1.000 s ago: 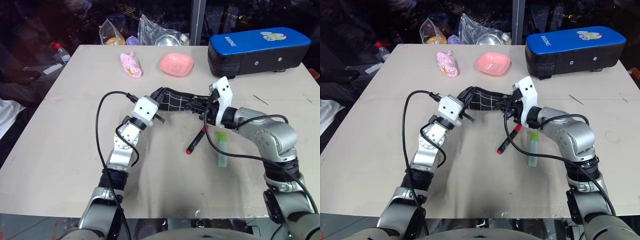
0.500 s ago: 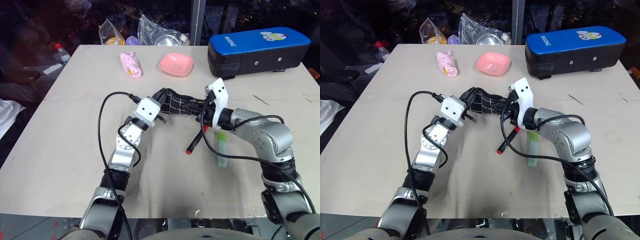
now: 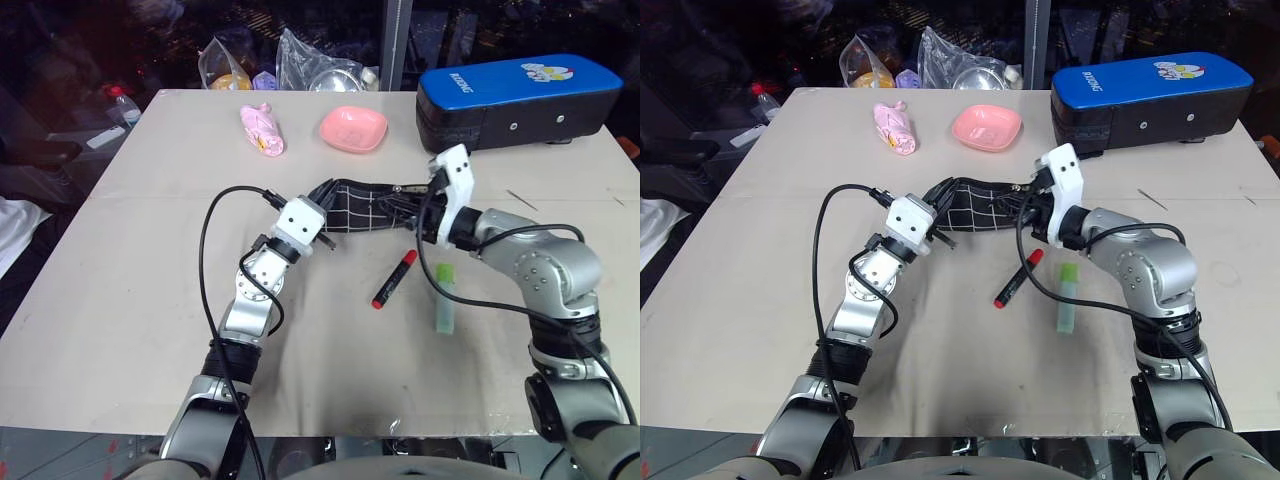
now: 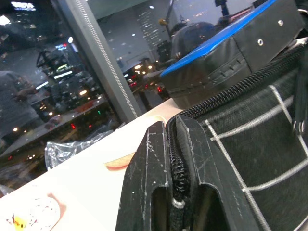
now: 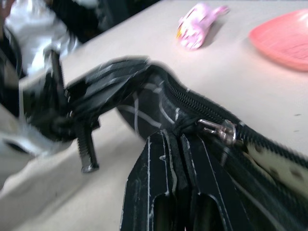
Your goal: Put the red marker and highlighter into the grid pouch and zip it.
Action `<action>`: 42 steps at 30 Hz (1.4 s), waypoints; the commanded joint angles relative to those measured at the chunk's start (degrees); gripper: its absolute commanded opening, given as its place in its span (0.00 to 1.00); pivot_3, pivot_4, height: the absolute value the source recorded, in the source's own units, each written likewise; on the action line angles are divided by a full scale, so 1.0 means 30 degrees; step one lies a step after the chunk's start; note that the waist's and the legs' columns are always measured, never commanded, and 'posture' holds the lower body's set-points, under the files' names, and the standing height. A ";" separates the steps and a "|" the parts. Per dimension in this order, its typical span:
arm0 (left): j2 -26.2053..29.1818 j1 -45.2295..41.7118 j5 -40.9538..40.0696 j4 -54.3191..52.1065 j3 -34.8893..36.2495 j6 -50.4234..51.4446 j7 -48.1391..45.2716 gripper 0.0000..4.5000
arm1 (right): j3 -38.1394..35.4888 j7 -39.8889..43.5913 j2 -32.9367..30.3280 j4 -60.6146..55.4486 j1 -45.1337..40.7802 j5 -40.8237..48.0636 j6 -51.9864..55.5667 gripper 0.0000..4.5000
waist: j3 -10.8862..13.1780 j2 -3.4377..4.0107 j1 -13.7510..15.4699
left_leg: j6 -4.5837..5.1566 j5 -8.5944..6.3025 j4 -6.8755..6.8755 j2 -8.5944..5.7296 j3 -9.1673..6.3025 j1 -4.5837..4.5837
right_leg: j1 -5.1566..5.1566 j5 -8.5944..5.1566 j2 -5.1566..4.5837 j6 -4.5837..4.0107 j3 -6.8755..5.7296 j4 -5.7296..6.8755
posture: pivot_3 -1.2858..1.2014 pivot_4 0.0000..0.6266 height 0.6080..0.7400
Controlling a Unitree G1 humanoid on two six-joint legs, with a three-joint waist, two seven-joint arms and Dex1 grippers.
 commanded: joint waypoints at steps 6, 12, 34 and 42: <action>-0.0382 0.0113 0.0230 -0.1357 -0.0335 0.0359 0.0324 0.01 | -0.0825 -0.1046 -0.0067 -0.2166 0.2152 0.0604 0.0160 0.00 | 0.0000 0.0000 -0.0005 | 0.0000 0.0000 -0.0001 -0.0001 -0.0003 -0.0010 | -0.0002 0.0000 -0.0001 0.0001 -0.0001 -0.0004 | 0.52 0.24 1.00; -0.0566 0.0335 0.0418 -0.1589 -0.0549 0.0538 0.0345 0.01 | -0.0921 -0.2124 0.0310 -0.2739 0.3216 0.0407 -0.0171 0.00 | 0.0000 0.0000 0.0005 | 0.0000 0.0000 0.0000 -0.0001 -0.0007 -0.0007 | -0.0003 0.0000 0.0000 0.0001 -0.0002 0.0000 | 0.52 0.24 1.00; -0.0606 0.0706 0.0656 -0.1844 -0.0928 0.0568 0.0378 0.00 | -0.0853 -0.3246 0.1018 -0.2699 0.3344 0.0812 -0.0060 0.12 | 0.0000 -0.0001 0.0022 | 0.0000 0.0000 0.0001 -0.0007 -0.0013 -0.0011 | -0.0002 0.0000 -0.0002 0.0002 -0.0003 -0.0001 | 0.52 0.24 1.00; -0.0614 0.0699 0.0625 -0.1779 -0.0971 0.0526 0.0328 0.00 | -0.1110 -0.3936 0.1522 -0.2613 0.3324 0.0707 -0.0480 0.25 | 0.0000 -0.0001 0.0020 | 0.0000 0.0000 0.0001 -0.0007 -0.0015 -0.0010 | -0.0002 0.0000 -0.0001 0.0002 -0.0005 0.0000 | 0.52 0.24 1.00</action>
